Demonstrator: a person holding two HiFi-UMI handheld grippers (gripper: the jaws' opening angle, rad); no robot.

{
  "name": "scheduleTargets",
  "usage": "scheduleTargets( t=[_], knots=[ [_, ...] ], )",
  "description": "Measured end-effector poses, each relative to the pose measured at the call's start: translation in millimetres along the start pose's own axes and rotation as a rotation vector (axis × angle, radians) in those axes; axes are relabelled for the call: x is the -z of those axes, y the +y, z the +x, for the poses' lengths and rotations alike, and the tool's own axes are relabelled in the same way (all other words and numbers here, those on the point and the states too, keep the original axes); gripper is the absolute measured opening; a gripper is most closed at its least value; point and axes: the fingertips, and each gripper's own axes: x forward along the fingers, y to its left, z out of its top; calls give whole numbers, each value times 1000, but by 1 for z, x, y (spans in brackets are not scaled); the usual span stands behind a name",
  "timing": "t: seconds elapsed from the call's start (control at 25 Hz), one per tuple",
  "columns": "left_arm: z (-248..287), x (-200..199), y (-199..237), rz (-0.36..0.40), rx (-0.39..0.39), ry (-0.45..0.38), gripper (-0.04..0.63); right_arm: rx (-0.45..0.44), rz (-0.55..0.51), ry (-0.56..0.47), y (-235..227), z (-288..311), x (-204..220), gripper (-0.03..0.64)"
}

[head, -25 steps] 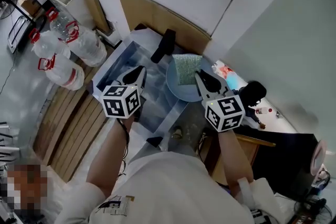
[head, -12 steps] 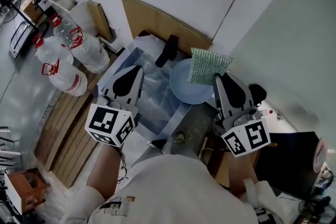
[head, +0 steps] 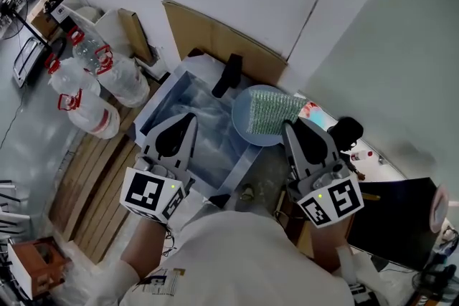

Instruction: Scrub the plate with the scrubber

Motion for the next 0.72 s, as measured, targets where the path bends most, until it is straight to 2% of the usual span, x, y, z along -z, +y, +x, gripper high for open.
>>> scheduleTargets(
  t=[0.32, 0.72],
  knots=[
    [-6, 27, 4, -11, -10, 62, 17, 12, 6, 65, 1, 3, 29, 72],
    [-13, 23, 11, 10, -28, 56, 17, -11, 30, 44, 4, 11, 20, 72]
  ],
)
